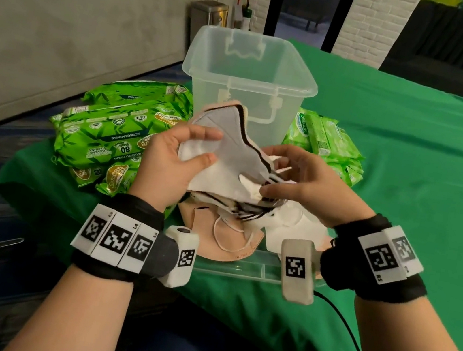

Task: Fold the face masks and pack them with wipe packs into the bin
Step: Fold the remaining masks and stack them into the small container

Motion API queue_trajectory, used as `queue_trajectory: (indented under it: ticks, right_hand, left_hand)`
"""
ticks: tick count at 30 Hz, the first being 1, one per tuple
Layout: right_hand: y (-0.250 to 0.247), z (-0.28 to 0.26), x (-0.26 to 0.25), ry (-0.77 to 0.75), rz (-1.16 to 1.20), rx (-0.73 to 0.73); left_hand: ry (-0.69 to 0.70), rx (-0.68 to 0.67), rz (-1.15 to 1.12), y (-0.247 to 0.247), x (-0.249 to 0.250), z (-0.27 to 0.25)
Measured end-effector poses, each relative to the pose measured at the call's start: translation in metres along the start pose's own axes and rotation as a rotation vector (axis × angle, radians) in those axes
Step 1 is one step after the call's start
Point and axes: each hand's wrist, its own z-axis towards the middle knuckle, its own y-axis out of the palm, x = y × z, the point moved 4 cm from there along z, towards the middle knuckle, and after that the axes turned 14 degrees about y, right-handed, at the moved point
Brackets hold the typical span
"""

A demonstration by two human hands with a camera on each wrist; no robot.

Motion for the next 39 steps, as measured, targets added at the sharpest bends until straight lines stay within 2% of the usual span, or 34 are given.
queue_trajectory:
  ticks: [4,6,8,11,14,18,23,26,31,33,39]
  right_hand:
    - [0.007,-0.003,-0.009,-0.052,0.171,-0.123]
    - [0.022,-0.002,-0.011,-0.071,0.174,-0.142]
    - [0.028,0.001,-0.008,-0.098,0.224,-0.105]
    - [0.019,0.004,-0.006,-0.135,0.428,0.023]
    - [0.017,0.007,-0.008,-0.196,0.552,0.141]
    - [0.031,0.008,-0.014,-0.215,0.5,0.145]
    - [0.028,0.006,-0.017,-0.194,0.418,0.095]
    - [0.021,-0.001,-0.023,-0.157,0.288,0.031]
    - [0.013,0.002,-0.023,-0.08,0.022,-0.04]
    - [0.012,0.004,-0.02,-0.05,-0.009,-0.085]
    - [0.006,0.007,-0.012,-0.002,0.016,-0.072]
  left_hand:
    - [0.038,-0.253,-0.055,0.016,0.012,-0.005]
    - [0.043,-0.263,-0.098,0.023,0.015,-0.007]
    - [0.028,-0.133,-0.169,0.023,0.014,-0.006]
    - [-0.024,0.12,-0.285,0.019,0.008,-0.006]
    - [-0.094,0.171,-0.362,0.032,0.009,-0.009]
    - [-0.093,0.206,-0.338,0.037,0.016,-0.008]
    - [-0.03,0.132,-0.242,0.033,0.017,-0.006]
    - [-0.023,0.103,-0.293,0.024,0.013,-0.001]
    - [-0.012,-0.115,-0.174,0.017,0.009,0.002]
    - [-0.037,-0.171,-0.166,0.017,0.008,-0.001]
    - [-0.123,-0.126,-0.159,0.004,0.003,-0.005]
